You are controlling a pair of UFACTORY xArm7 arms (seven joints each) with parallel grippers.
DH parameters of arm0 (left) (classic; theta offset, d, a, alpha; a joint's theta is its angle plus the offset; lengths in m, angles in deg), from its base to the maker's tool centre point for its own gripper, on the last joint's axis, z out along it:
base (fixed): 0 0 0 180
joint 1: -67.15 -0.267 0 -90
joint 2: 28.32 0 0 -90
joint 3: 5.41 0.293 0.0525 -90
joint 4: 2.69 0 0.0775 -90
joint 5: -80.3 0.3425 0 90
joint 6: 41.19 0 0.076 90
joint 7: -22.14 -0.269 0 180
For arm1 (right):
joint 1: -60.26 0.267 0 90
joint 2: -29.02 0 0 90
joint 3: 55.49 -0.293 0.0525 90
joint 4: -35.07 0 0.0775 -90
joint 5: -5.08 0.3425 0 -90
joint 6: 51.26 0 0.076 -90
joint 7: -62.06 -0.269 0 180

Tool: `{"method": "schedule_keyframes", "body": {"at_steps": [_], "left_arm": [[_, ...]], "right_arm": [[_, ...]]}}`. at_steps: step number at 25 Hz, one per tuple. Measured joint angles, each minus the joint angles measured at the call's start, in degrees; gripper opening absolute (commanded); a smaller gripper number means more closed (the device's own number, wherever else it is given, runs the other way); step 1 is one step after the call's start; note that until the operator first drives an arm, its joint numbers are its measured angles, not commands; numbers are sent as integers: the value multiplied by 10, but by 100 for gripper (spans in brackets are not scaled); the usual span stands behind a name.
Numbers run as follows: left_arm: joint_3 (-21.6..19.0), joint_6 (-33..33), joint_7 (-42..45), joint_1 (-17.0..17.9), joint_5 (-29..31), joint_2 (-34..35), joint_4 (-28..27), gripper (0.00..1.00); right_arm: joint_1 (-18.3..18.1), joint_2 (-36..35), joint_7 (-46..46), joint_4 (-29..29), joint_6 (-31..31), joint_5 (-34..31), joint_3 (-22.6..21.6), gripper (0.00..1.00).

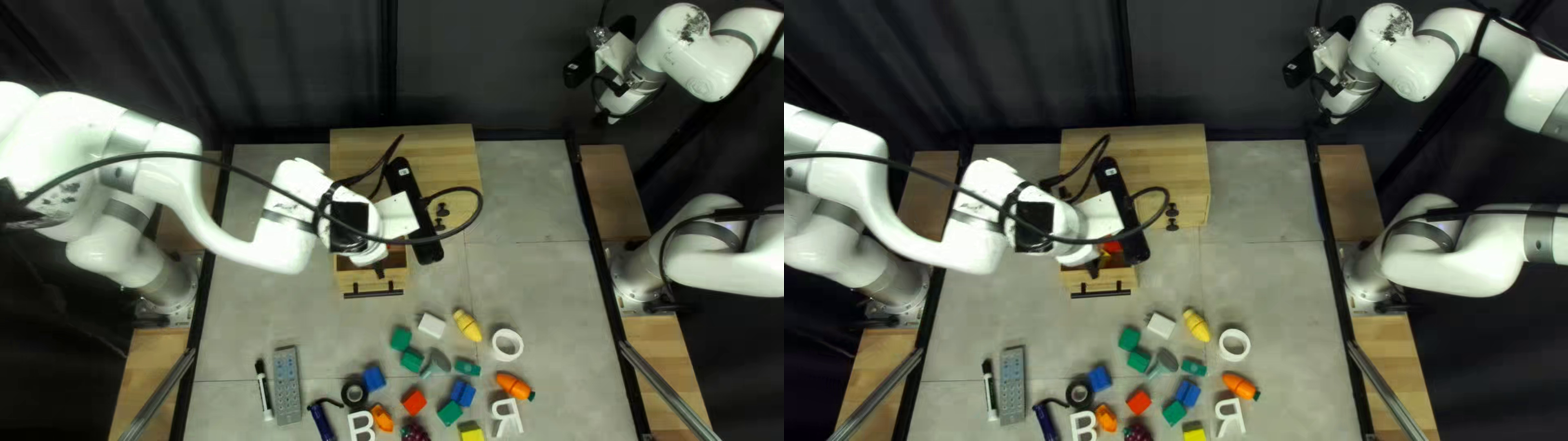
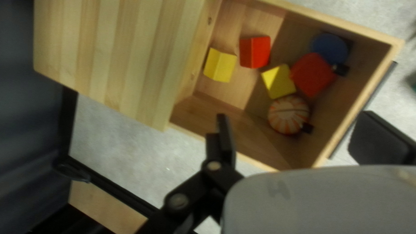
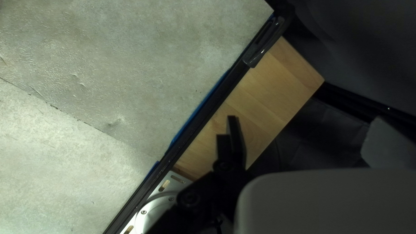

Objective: Open drawers and place objects into drawer and close

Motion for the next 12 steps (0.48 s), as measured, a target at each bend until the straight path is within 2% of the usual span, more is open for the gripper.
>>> {"method": "schedule_keyframes", "body": {"at_steps": [7, 12], "left_arm": [[-36, -57, -121, 37, -99, -44, 0, 100], [-43, -104, -100, 38, -161, -103, -17, 100]], "right_arm": [[0, 0, 0, 0, 0, 0, 0, 100], [0, 0, 0, 0, 0, 0, 0, 100]]}}
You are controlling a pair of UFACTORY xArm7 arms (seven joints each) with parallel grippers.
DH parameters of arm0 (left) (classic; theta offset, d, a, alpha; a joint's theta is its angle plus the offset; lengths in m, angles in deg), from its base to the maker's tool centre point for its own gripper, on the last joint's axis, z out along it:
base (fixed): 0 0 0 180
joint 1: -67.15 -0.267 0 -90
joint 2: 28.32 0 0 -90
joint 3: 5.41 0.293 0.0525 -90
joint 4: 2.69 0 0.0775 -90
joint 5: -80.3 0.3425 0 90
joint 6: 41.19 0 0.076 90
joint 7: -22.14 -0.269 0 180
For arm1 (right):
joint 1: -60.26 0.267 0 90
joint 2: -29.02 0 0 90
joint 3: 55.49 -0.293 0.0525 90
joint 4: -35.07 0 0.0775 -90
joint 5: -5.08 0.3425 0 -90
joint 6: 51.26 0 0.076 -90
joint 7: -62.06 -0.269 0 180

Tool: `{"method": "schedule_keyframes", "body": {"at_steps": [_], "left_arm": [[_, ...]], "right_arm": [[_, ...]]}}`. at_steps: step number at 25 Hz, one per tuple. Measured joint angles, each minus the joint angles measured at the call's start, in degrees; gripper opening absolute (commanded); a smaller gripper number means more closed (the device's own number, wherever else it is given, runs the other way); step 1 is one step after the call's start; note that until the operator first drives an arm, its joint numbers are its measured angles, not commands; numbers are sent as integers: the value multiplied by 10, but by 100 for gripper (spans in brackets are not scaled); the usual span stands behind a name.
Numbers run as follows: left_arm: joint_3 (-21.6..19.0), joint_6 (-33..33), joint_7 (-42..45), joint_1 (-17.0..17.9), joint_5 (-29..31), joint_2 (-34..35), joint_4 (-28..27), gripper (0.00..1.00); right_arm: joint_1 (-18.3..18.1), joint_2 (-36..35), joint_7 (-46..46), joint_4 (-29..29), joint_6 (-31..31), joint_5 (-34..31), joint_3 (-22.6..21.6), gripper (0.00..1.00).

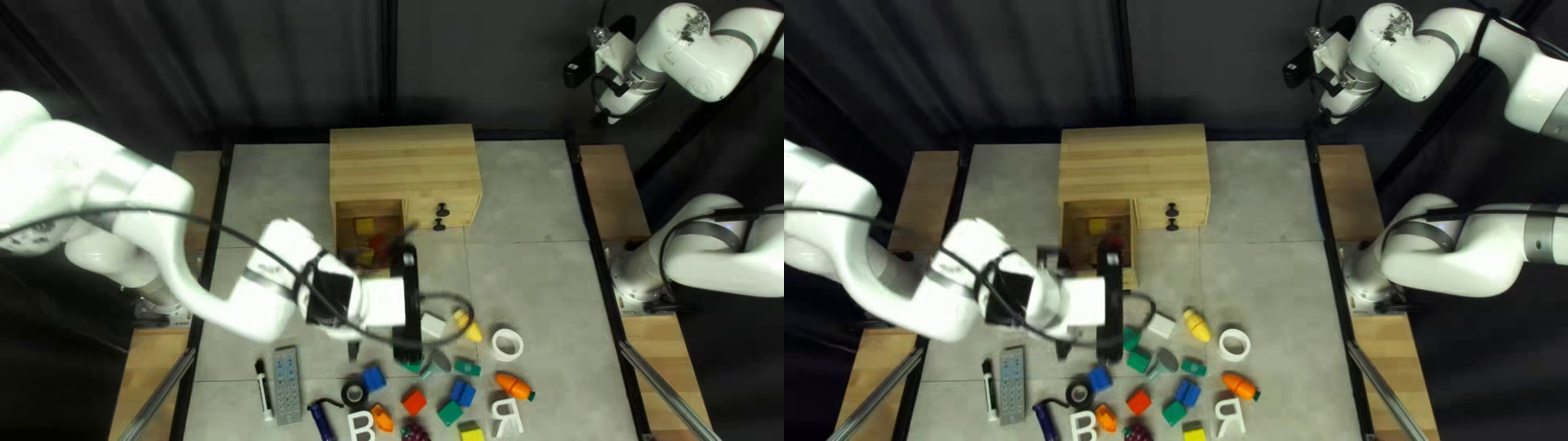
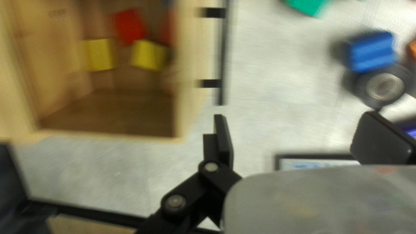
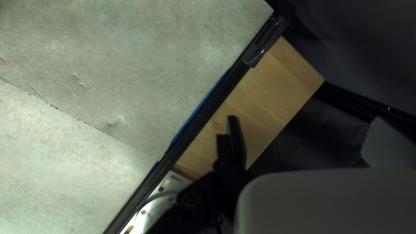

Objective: Open drawers and place objects into drawer and close

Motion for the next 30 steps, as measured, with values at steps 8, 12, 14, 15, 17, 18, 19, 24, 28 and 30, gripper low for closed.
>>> {"method": "schedule_keyframes", "body": {"at_steps": [8, 12, 14, 15, 17, 18, 19, 24, 28, 30], "left_arm": [[11, -40, 179, 24, -1, -85, -39, 100], [16, -38, 229, 38, 11, -115, -65, 100], [17, -35, 240, 42, 14, -133, -79, 100], [17, -35, 243, 43, 15, -141, -84, 100], [17, -39, 244, 44, 14, -156, -92, 100], [17, -41, 244, 44, 13, -161, -94, 100], [17, -44, 244, 44, 12, -164, -95, 100], [16, -67, 240, 40, 9, -170, -86, 100], [17, -84, 236, 36, 9, -174, -77, 100], [18, -88, 236, 36, 10, -179, -78, 100]], "right_arm": [[0, 0, 0, 0, 0, 0, 0, 100], [0, 0, 0, 0, 0, 0, 0, 100], [0, 0, 0, 0, 0, 0, 0, 100], [0, 0, 0, 0, 0, 0, 0, 100], [0, 0, 0, 0, 0, 0, 0, 100], [0, 0, 0, 0, 0, 0, 0, 100], [0, 0, 0, 0, 0, 0, 0, 100], [0, 0, 0, 0, 0, 0, 0, 100], [0, 0, 0, 0, 0, 0, 0, 100], [0, 0, 0, 0, 0, 0, 0, 100]]}}
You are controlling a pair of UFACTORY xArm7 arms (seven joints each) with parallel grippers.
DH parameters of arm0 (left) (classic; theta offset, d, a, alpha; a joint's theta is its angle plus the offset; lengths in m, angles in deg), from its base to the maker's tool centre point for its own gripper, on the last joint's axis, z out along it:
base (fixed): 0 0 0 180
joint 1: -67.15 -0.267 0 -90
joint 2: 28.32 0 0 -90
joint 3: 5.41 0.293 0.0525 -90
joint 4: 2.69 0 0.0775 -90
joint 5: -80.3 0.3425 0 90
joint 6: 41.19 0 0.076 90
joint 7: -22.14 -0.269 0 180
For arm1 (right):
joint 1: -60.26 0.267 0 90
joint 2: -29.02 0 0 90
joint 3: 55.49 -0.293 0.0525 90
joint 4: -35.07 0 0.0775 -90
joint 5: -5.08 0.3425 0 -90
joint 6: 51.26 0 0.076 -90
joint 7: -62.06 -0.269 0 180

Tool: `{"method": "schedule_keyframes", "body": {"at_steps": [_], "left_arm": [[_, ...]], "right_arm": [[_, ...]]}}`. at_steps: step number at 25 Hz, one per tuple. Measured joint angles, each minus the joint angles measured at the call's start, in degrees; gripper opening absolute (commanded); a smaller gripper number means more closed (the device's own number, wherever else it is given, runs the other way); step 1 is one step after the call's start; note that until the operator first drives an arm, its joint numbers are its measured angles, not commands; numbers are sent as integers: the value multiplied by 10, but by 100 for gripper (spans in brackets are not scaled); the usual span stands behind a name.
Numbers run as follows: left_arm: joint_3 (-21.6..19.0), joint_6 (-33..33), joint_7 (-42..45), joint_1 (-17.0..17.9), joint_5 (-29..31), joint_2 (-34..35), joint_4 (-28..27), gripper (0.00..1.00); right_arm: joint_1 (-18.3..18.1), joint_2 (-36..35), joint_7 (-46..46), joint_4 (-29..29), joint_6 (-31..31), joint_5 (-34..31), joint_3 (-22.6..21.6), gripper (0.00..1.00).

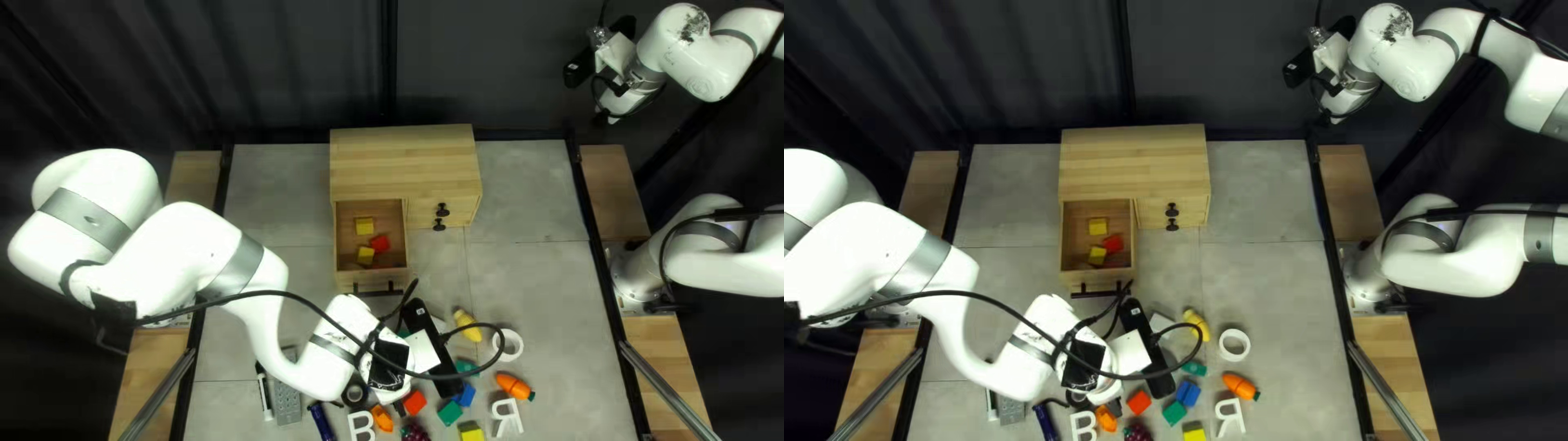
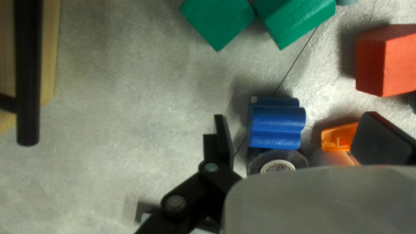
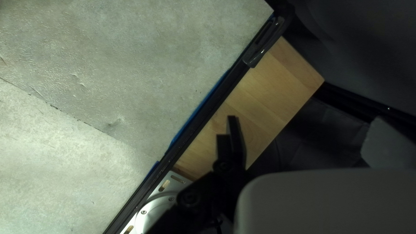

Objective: Open drawers and place objects into drawer and close

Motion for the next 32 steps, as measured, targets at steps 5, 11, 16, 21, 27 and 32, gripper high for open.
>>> {"method": "schedule_keyframes", "body": {"at_steps": [5, 11, 16, 21, 27, 32], "left_arm": [[2, -6, 2, 2, 5, -10, -1, 100], [3, -13, 5, 4, 8, -16, 2, 100], [2, -16, 6, 6, 10, -22, 2, 84], [2, -19, 8, 7, 10, -22, 7, 4], [3, -7, 11, 14, 18, -23, 1, 0], [2, 17, 8, 20, 28, -24, -14, 0]], "right_arm": [[0, 0, 0, 0, 0, 0, 0, 100], [0, 0, 0, 0, 0, 0, 0, 100], [0, 0, 0, 0, 0, 0, 0, 100], [0, 0, 0, 0, 0, 0, 0, 100], [0, 0, 0, 0, 0, 0, 0, 100], [0, 0, 0, 0, 0, 0, 0, 100]]}}
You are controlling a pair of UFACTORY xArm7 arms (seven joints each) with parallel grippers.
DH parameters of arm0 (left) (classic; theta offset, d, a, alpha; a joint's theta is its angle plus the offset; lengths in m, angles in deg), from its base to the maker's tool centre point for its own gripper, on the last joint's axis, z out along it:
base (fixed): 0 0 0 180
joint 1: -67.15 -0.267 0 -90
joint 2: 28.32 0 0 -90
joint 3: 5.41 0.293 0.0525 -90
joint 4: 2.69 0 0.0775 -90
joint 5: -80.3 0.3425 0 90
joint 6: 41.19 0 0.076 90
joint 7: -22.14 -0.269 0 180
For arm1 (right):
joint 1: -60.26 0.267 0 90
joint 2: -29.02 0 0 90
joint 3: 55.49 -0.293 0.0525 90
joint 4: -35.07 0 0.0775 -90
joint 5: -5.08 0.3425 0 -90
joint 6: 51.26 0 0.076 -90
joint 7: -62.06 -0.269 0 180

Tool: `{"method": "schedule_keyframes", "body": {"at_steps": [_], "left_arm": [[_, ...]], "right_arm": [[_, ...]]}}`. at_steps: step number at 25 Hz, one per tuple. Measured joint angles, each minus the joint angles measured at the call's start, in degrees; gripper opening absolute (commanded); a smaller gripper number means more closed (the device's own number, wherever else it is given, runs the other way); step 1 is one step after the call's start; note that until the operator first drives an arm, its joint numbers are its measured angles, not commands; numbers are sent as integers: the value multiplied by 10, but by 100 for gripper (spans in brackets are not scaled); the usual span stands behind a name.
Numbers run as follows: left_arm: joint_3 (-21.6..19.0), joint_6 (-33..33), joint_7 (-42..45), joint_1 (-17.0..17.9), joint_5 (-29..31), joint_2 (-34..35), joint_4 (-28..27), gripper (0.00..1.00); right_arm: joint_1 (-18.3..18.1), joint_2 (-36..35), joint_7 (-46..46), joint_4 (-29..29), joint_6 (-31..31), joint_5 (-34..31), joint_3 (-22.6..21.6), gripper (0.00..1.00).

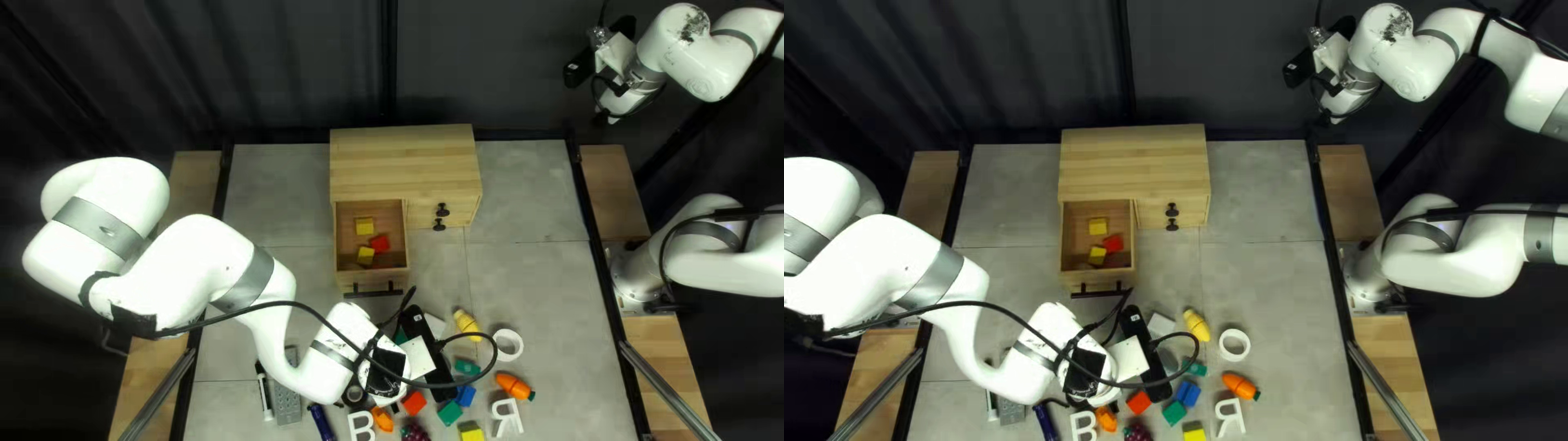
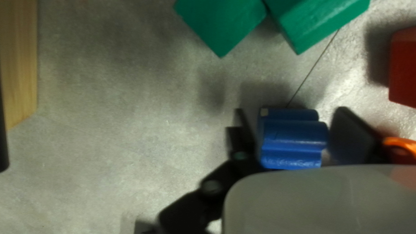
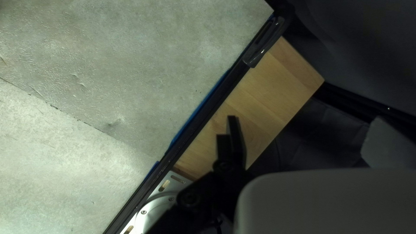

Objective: Open drawers and place objects into drawer and close

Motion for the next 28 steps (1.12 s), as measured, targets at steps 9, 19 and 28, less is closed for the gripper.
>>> {"method": "schedule_keyframes", "body": {"at_steps": [9, 19, 28], "left_arm": [[8, 94, -12, 10, 35, 57, -25, 0], [45, 207, -70, -13, 120, 210, 2, 0], [100, 128, -102, -69, 191, 254, 79, 0]], "right_arm": [[0, 0, 0, 0, 0, 0, 0, 100], [0, 0, 0, 0, 0, 0, 0, 100], [0, 0, 0, 0, 0, 0, 0, 100]]}}
